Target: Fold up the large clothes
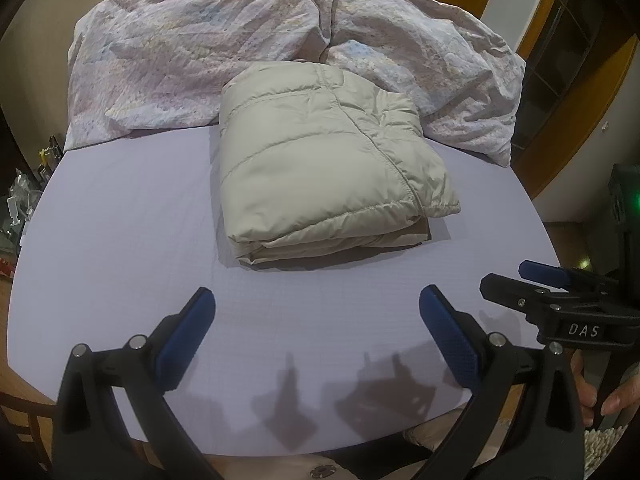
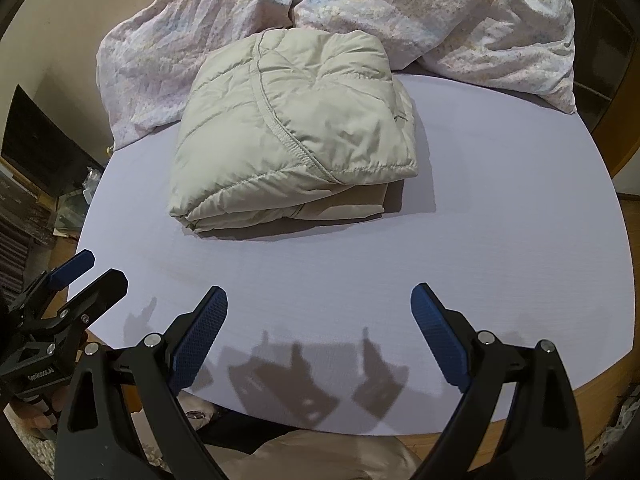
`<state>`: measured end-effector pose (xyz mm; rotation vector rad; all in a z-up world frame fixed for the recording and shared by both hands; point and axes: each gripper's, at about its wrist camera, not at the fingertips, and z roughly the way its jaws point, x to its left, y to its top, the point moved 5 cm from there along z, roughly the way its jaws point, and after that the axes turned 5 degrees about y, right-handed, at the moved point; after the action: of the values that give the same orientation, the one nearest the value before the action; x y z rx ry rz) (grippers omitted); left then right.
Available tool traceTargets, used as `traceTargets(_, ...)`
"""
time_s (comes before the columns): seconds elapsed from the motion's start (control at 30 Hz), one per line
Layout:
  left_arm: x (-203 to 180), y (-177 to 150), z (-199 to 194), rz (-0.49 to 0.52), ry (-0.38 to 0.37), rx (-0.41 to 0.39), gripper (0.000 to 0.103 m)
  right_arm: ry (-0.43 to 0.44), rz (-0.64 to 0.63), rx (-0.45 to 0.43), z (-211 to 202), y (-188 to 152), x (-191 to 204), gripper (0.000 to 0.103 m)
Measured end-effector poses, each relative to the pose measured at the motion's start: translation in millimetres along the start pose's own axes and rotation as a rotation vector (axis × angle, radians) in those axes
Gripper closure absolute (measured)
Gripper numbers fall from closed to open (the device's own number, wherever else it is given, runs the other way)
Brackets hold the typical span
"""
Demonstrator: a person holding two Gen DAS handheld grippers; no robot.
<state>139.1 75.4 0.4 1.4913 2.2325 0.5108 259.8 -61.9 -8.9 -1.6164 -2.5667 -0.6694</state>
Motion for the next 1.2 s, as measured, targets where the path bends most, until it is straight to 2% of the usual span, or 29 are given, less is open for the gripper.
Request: traceTargets(1.2, -0.4, -1.6, 1.7, -0.007, 0.010, 0.004, 0.002, 0.000, 0.000, 0.002, 1.6, 0.0, 0.4, 0.008)
